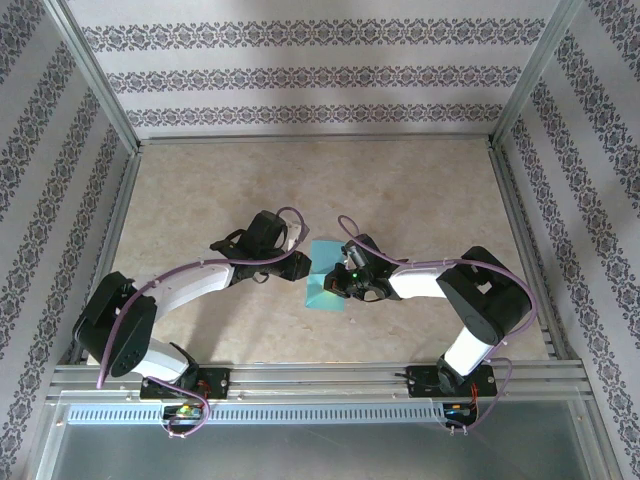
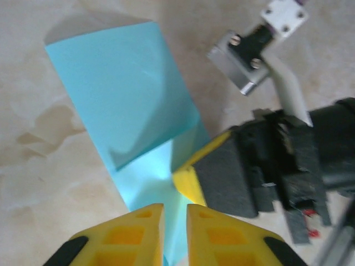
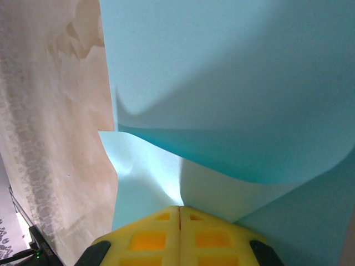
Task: Fold a paper plane with a square sheet of paper (fold left side to right side)
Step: Fold the triangle a second time at the center of the table.
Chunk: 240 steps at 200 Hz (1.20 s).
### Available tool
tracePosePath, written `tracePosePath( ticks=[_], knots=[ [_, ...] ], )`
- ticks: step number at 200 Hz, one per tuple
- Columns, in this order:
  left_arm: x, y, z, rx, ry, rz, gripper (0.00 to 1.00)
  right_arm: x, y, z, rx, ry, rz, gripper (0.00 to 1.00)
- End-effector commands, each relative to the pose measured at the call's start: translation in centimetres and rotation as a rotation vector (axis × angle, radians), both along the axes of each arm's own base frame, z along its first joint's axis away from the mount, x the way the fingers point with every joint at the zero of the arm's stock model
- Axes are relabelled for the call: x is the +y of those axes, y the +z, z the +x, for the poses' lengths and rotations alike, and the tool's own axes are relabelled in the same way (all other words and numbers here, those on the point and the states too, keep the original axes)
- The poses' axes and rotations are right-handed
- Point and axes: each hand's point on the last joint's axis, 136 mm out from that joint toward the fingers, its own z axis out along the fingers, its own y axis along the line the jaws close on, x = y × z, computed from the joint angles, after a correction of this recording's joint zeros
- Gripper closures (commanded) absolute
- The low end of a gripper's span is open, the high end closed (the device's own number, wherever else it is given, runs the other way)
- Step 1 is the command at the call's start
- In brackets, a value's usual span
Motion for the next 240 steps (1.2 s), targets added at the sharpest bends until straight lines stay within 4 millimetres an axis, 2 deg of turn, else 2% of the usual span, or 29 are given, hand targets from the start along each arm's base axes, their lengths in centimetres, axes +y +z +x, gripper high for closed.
tracePosePath(
  ticks=[1, 42, 86, 186, 240],
  knots=[
    [0.0, -1.1, -3.4, 0.206, 0.003, -0.068, 0.85, -1.1, -1.9, -1.1, 0.047, -0.01, -0.059, 1.0],
    [-2.0, -1.4, -4.7, 0.35, -0.007, -0.177, 0.9, -1.0, -1.9, -1.2, 0.049, -0.004, -0.058, 1.0],
    [-2.8, -3.6, -4.9, 0.41, -0.014, -0.143, 0.95, -1.0, -2.2, -1.2, 0.061, -0.004, -0.068, 1.0],
    [-2.9, -6.4, -4.7, 0.451, -0.018, -0.078, 0.96, -1.1, -2.3, -1.4, 0.068, 0.002, -0.078, 1.0],
    [-2.2, -8.0, -5.0, 0.465, -0.004, -0.022, 0.96, -1.3, -2.4, -1.5, 0.071, 0.004, -0.083, 1.0]
  ],
)
